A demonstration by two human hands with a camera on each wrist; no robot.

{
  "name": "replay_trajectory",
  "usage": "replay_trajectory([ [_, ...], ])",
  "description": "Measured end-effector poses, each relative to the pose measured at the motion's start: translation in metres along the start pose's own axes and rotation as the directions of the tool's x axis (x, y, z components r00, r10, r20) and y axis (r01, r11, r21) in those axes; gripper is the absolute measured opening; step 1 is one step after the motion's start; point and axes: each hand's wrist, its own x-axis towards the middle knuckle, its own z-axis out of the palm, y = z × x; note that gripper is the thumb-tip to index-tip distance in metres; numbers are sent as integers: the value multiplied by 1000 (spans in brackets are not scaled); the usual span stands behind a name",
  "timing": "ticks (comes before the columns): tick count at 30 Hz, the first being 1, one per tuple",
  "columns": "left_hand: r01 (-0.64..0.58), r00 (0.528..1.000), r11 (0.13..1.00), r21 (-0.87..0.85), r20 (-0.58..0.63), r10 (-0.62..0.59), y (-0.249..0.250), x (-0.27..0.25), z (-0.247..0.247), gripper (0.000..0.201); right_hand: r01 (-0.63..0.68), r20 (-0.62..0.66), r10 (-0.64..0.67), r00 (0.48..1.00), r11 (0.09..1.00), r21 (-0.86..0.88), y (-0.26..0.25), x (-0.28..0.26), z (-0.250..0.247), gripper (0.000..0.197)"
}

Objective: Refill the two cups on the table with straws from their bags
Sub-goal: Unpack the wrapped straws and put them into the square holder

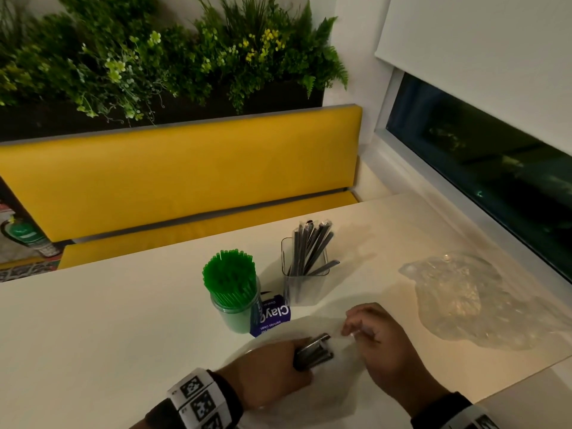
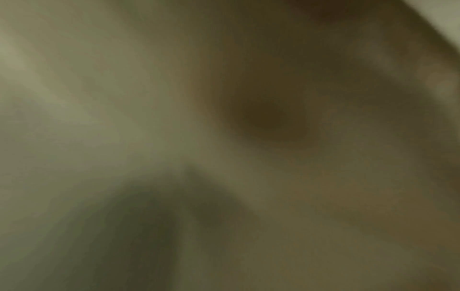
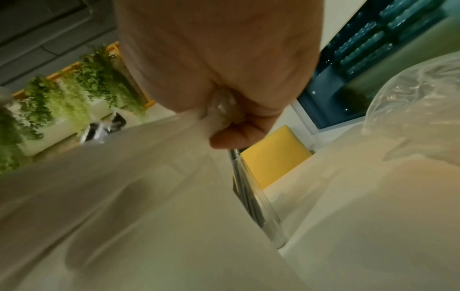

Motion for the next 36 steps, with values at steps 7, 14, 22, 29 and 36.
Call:
replay_trajectory([
  [7, -361, 924, 821, -442, -289, 250, 67, -6, -60, 5, -87, 32, 94, 995, 983, -160, 15, -2, 19, 32],
  [14, -601, 638, 647, -469, -769, 35, 87, 49, -133, 16, -132, 152, 169, 974, 964, -231, 11, -8, 23, 43],
  [22, 35, 714, 939, -343, -649, -264, -6, 147, -83, 31, -154, 200, 203, 958, 959, -237, 11, -13, 18, 49],
  [29, 50, 645, 997, -56, -761, -75, -16, 139, -94, 86, -183, 176, 225, 958, 956, -228, 18, -15, 16, 38],
  [36, 316, 825, 855, 410, -564, -35, 8, 160, -90, 97, -169, 192, 215, 958, 958, -230, 13, -8, 19, 43],
])
